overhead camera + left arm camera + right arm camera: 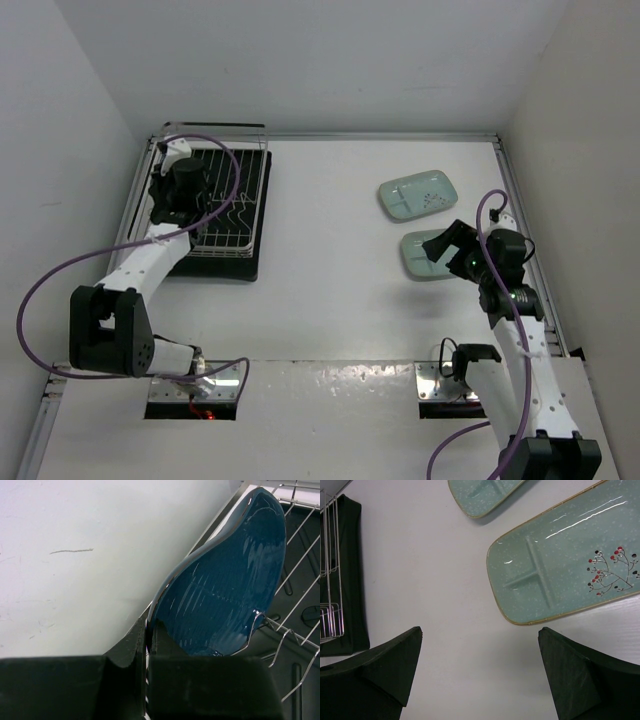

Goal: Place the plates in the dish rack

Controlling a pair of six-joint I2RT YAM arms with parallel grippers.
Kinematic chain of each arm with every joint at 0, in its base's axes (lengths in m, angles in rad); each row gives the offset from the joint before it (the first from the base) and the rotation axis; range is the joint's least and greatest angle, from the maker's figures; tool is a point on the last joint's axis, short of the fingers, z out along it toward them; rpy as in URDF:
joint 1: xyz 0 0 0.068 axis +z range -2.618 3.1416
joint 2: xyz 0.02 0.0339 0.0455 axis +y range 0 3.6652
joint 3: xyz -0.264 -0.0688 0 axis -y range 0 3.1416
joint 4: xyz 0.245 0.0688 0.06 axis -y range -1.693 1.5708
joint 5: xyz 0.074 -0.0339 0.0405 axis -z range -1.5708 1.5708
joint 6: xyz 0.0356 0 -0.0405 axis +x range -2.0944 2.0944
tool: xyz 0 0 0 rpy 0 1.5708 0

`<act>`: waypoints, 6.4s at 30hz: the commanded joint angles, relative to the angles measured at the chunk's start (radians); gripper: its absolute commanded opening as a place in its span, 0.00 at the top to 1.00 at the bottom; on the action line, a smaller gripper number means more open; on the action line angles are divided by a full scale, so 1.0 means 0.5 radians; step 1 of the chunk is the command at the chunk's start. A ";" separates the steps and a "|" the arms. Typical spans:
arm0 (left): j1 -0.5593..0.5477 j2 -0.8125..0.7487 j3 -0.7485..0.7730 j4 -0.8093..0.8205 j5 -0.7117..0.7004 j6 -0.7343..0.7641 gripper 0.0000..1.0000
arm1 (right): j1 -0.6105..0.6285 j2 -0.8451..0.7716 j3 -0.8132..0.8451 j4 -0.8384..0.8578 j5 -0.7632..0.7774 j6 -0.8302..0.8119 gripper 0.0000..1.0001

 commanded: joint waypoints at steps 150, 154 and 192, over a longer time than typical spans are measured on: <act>-0.557 0.702 1.719 -1.891 2.383 0.250 0.31 | -0.065 0.667 0.123 0.366 0.617 0.228 1.00; -0.622 0.911 1.928 -1.910 2.555 0.250 0.31 | 0.241 0.585 0.331 0.434 0.407 0.004 1.00; -0.208 0.810 2.321 -2.204 1.925 0.026 1.00 | 0.945 1.656 1.093 1.339 -0.429 0.485 0.15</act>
